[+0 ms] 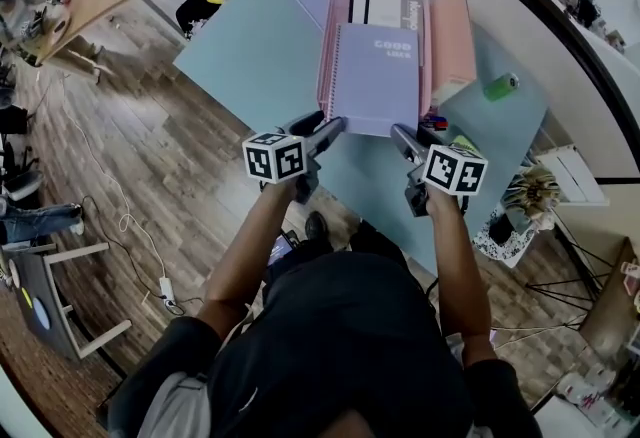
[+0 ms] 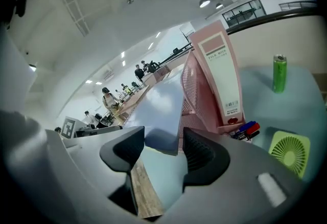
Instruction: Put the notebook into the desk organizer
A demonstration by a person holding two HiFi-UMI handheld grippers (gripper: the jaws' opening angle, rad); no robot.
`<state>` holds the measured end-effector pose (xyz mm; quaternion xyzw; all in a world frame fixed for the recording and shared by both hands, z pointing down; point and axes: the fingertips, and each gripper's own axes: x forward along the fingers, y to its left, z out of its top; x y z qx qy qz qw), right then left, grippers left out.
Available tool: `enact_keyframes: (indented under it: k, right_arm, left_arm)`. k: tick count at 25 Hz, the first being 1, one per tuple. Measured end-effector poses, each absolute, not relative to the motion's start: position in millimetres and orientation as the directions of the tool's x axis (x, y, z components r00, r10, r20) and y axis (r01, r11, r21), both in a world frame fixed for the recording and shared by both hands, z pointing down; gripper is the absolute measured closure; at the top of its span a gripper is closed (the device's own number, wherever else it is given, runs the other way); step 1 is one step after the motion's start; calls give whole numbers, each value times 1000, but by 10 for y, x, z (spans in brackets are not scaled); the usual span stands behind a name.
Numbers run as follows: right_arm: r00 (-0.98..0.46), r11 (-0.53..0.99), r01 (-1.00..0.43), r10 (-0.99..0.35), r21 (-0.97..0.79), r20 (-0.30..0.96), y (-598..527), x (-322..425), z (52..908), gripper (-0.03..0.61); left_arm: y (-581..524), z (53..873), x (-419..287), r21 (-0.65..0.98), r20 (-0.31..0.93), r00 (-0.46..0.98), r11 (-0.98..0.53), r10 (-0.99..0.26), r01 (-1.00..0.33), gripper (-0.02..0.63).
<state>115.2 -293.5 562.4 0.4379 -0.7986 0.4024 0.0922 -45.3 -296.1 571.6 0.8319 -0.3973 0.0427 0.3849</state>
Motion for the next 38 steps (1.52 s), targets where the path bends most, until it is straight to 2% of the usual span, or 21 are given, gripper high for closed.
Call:
enact_keyframes:
  k: [2,3,5,10,16,38]
  right_arm:
    - [-601,288,-773,-620,-566,505,-2930,1131,5651,348]
    - [-596,290,-778,-621,-557,509,-2925,1121,5653,377]
    - [-578,294,-796,-630,-530,518,-2925,1115,5630,388]
    - [-538,333,-839,-622,-430,569,-2843,1095,5524,415]
    - [-483,400,-875,-685,-272,546,-2748,1020,5256,454]
    - [-401,336,-916,-770,-220,497,-1951,789,5057,456]
  left_arm:
    - [-2956,5712,-438,617,372,687,-387,-624,-686,376]
    - [-2954,5703,-427,619,370,690,-389,-623,-683,397]
    - [-2958,5681,-406,616,367,688,-391,-626,-684,442]
    - [-2911,5649,-426,531,401,654,-419,-642,-737,454]
    - [-2836,5571,-442,372,438,596,-468,-673,-802,453]
    - [-2155,5290,-669,322,379,667,-584,-641,-745,451]
